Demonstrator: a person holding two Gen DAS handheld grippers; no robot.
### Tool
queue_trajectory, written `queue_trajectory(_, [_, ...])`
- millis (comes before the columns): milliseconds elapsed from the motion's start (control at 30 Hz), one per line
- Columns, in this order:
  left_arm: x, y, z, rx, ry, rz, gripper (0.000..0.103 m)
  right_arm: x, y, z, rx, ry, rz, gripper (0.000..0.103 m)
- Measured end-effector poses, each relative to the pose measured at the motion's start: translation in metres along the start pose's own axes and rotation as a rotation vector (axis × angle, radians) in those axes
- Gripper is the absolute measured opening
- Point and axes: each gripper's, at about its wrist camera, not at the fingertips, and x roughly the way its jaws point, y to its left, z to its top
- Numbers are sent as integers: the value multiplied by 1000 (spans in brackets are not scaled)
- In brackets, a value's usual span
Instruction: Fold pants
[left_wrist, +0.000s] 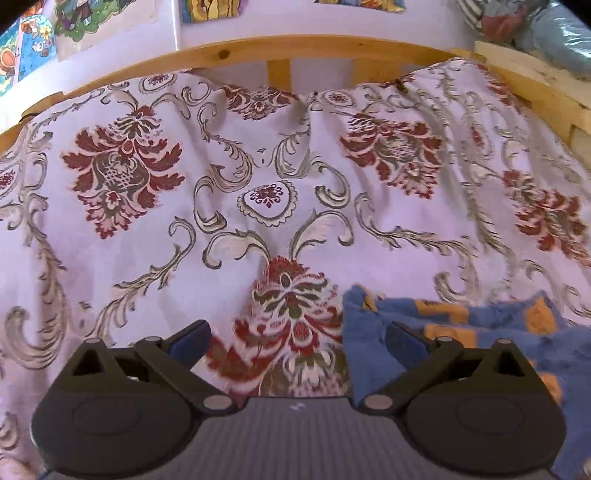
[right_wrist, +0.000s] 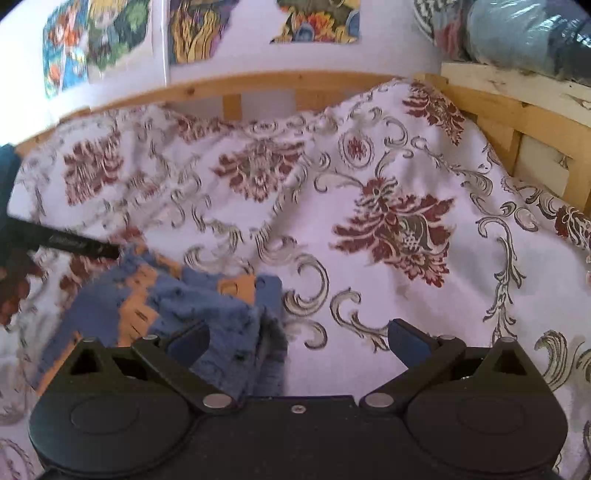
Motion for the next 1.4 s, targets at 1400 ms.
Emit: queue_trajectory(1400, [-31, 5, -74, -203, 153, -175, 103, 23, -45, -7, 188, 225, 474, 102])
